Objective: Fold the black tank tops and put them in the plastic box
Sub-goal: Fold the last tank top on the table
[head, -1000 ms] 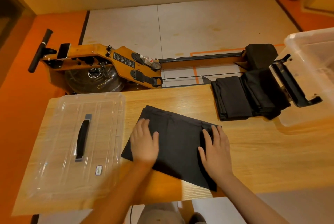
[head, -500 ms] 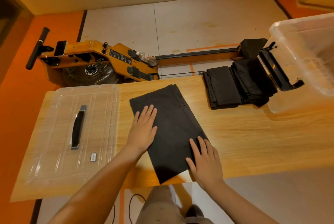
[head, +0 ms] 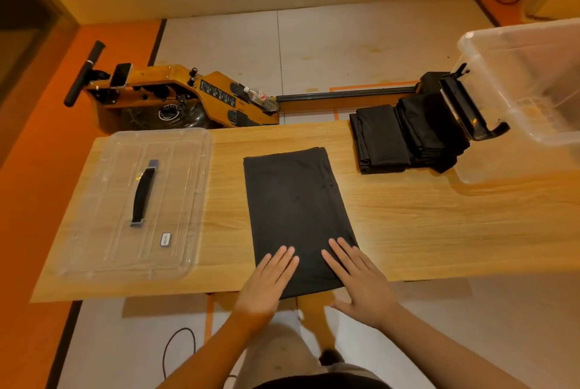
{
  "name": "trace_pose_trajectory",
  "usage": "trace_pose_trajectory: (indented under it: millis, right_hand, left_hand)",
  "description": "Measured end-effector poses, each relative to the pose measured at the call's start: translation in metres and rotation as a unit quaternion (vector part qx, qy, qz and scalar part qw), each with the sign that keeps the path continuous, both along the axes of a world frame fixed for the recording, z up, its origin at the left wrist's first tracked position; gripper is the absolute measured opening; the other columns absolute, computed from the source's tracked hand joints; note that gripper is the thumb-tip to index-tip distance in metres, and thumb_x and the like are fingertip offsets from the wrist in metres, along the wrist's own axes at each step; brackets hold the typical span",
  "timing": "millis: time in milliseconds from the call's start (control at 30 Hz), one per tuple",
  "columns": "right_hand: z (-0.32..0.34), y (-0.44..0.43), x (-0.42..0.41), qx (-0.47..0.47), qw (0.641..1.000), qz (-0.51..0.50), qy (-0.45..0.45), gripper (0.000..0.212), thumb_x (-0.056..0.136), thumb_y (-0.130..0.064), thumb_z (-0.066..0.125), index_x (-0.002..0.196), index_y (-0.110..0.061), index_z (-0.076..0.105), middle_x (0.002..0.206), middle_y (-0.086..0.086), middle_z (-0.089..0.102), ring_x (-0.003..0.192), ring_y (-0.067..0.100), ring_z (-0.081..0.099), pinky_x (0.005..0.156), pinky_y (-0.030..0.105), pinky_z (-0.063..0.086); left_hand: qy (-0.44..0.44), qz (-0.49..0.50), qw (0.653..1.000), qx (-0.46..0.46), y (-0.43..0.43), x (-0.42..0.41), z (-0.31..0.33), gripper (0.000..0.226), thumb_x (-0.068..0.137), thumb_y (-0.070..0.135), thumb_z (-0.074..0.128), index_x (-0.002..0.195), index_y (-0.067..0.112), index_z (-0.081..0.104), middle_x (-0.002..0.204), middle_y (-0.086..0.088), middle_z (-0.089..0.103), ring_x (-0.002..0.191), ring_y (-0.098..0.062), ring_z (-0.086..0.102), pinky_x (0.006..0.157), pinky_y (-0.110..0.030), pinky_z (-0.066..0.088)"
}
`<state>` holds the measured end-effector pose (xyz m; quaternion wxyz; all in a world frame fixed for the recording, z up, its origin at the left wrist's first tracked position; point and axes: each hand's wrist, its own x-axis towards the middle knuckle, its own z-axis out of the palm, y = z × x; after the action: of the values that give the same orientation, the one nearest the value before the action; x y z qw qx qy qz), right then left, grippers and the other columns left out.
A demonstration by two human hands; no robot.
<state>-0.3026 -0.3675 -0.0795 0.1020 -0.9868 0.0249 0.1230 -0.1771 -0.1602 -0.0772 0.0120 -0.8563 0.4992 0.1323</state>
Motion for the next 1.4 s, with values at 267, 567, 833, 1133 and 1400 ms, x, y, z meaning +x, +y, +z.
trace_pose_trajectory:
  millis: [267, 567, 833, 1133, 1400]
  right_hand:
    - [0.005, -0.001, -0.031, -0.029, 0.997, -0.01, -0.068, 0.098, 0.043, 0.006, 0.084, 0.134, -0.017, 0.055, 0.139, 0.007, 0.054, 0.13, 0.023, 0.047, 0.108, 0.036, 0.023]
    - [0.034, -0.009, -0.043, 0.104, 0.987, -0.085, -0.089, 0.027, 0.094, -0.021, 0.058, 0.12, -0.022, 0.065, 0.124, -0.005, 0.065, 0.131, 0.017, 0.045, 0.116, 0.027, 0.016]
    - [0.063, -0.018, 0.003, 0.217, 0.953, -0.183, -0.1, 0.013, 0.095, -0.035, 0.053, 0.098, -0.027, 0.062, 0.075, -0.005, 0.067, 0.069, 0.012, 0.061, 0.063, 0.039, 0.051]
    - [0.069, -0.056, 0.123, 0.264, 0.9, -0.335, -0.089, 0.02, 0.095, -0.038, 0.053, 0.091, -0.02, 0.06, 0.078, -0.003, 0.065, 0.074, 0.016, 0.06, 0.066, 0.037, 0.049]
    - [0.03, -0.056, 0.155, 0.153, 0.896, -0.412, -0.059, 0.025, 0.097, -0.032, 0.048, 0.105, -0.011, 0.059, 0.08, 0.006, 0.065, 0.073, 0.025, 0.061, 0.061, 0.038, 0.052]
  left_hand:
    - [0.012, 0.004, 1.0, -0.017, 0.048, -0.028, 0.0, 0.105, 0.057, -0.007, 0.077, 0.148, 0.02, 0.03, 0.153, -0.004, 0.035, 0.146, -0.019, 0.015, 0.117, -0.034, 0.003]
    - [0.178, 0.133, 0.96, -0.171, 0.063, -0.042, 0.031, 0.041, 0.099, 0.014, 0.045, 0.137, 0.03, 0.05, 0.142, 0.017, 0.045, 0.136, 0.003, 0.031, 0.117, -0.023, 0.02]
    - [0.295, 0.293, 0.868, -0.271, 0.042, 0.005, 0.064, 0.016, 0.1, 0.024, 0.048, 0.105, 0.026, 0.063, 0.081, 0.0, 0.067, 0.076, -0.014, 0.063, 0.069, -0.037, 0.049]
    - [0.378, 0.375, 0.794, -0.292, -0.036, 0.128, 0.064, 0.016, 0.101, 0.019, 0.048, 0.098, 0.016, 0.064, 0.088, 0.002, 0.068, 0.082, -0.008, 0.064, 0.069, -0.023, 0.049]
    - [0.271, 0.379, 0.864, -0.19, -0.057, 0.162, 0.031, 0.033, 0.099, 0.02, 0.047, 0.068, 0.019, 0.038, 0.059, 0.001, 0.042, 0.055, -0.011, 0.038, 0.054, -0.029, 0.03]
